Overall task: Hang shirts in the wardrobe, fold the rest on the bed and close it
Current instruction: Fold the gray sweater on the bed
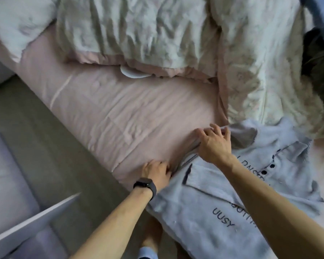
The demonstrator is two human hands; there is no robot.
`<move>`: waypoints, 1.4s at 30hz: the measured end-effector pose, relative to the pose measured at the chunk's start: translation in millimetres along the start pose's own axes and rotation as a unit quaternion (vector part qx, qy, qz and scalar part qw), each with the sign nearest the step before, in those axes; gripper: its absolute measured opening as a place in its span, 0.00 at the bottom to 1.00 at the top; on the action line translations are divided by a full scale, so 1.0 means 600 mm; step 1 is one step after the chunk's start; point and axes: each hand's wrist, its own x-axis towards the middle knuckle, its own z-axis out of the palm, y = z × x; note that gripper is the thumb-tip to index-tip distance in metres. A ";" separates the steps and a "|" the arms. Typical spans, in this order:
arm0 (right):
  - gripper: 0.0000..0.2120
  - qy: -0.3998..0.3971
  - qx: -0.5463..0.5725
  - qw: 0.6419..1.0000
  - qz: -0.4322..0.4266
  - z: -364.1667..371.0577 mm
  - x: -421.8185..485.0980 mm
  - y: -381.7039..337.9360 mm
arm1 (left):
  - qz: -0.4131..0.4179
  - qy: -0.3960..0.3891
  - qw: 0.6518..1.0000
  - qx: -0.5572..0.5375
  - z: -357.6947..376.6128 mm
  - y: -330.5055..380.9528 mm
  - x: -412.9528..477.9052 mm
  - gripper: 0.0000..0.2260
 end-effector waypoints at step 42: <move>0.28 -0.031 0.341 0.940 -0.010 -0.029 0.127 -0.257 | -0.153 0.273 0.869 -0.383 -0.219 -0.244 0.090 0.05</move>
